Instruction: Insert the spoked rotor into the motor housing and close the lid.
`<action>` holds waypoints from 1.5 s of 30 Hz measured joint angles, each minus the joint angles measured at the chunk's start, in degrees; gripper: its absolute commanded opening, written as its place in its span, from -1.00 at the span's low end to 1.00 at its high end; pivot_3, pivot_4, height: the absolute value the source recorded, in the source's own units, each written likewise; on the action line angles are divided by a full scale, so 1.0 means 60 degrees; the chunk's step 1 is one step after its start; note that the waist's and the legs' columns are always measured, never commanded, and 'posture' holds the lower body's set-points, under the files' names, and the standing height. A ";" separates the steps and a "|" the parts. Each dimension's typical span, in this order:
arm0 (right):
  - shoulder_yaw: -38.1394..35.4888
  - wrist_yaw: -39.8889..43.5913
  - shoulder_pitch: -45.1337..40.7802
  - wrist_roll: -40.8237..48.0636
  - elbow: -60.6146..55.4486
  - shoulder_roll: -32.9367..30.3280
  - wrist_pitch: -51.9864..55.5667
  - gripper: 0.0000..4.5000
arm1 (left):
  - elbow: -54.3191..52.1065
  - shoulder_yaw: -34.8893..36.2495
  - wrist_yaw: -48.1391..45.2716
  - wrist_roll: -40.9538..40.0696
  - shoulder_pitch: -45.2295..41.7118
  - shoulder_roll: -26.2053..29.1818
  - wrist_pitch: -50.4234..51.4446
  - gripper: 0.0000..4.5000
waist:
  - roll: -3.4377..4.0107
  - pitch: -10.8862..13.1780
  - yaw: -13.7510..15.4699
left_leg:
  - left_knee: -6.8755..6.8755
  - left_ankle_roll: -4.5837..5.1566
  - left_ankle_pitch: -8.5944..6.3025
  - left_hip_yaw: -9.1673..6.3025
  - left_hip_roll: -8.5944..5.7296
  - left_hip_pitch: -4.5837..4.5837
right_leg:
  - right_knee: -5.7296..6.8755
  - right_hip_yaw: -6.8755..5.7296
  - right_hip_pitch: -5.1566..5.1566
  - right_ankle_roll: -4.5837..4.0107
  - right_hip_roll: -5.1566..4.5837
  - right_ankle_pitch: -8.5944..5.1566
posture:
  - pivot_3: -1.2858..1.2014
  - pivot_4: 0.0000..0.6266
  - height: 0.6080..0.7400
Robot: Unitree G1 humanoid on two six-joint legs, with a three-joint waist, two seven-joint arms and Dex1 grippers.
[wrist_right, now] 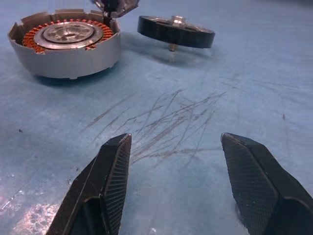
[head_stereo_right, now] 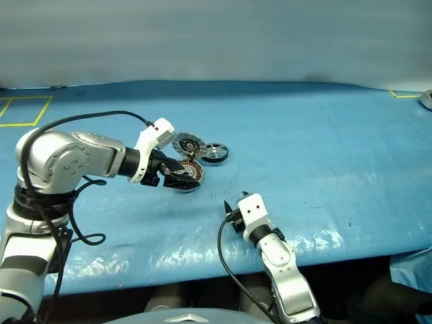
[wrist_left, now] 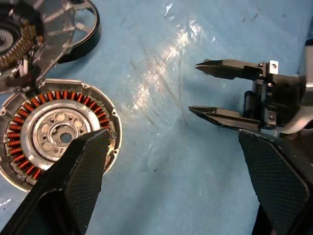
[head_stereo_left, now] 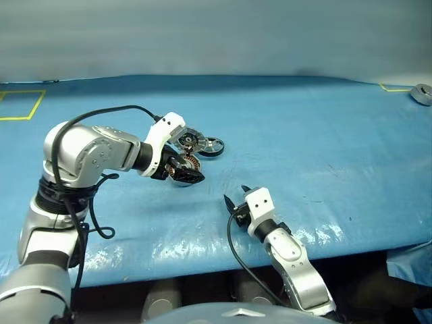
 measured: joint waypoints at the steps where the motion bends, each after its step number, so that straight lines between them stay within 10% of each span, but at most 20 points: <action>1: -0.0021 0.0157 -0.0002 0.0077 -0.0190 -0.0189 0.0043 0.38 | -0.0395 0.0167 -0.0334 0.0166 0.0708 0.0164 -0.1184 0.99 | 0.0015 0.0004 -0.0036 | -0.0008 -0.0007 -0.0002 0.0013 0.0001 0.0016 | 0.0005 0.0006 0.0002 -0.0013 -0.0009 -0.0007 | 0.03 -0.52 1.00; 6: -0.0250 0.0914 -0.0408 0.0252 -0.1266 -0.1169 0.0468 0.38 | -0.1026 0.0563 -0.0666 0.1649 0.4241 -0.0449 -0.6546 0.99 | 0.0008 0.0017 0.0098 | 0.0003 -0.0028 0.0008 -0.0010 0.0008 0.0010 | 0.0016 -0.0014 0.0008 -0.0028 0.0013 -0.0012 | 0.03 -0.52 1.00; 18: -0.1138 0.1146 -0.0690 0.0544 -0.0313 -0.1662 0.0780 0.38 | 0.1822 -0.0852 -0.0590 0.3479 0.6816 -0.2919 -1.1845 0.99 | 0.0007 0.0018 0.0265 | 0.0051 0.0015 0.0023 0.0009 -0.0016 0.0012 | 0.0019 -0.0002 0.0041 0.0017 0.0010 0.0002 | 0.03 -0.52 1.00; 37: -0.1475 0.0822 -0.0164 0.0835 0.0790 -0.1260 0.0341 0.38 | 0.3352 -0.0443 -0.1144 0.3399 0.6549 -0.2933 -1.3144 0.99 | 0.0015 0.0013 0.0181 | 0.0048 0.0015 0.0023 0.0002 -0.0013 0.0018 | 0.0018 -0.0001 0.0050 0.0046 0.0015 -0.0009 | 0.03 -0.52 1.00; 45: -0.1339 0.0801 -0.0097 0.0823 0.0907 -0.1183 0.0146 -0.64 | 0.3631 -0.0435 -0.1146 0.3524 0.6530 -0.2923 -1.3378 1.00 | 0.0014 0.0012 0.0195 | 0.0057 0.0015 0.0023 0.0000 -0.0013 0.0026 | 0.0018 -0.0001 0.0065 0.0049 0.0013 -0.0009 | 0.03 -0.52 1.00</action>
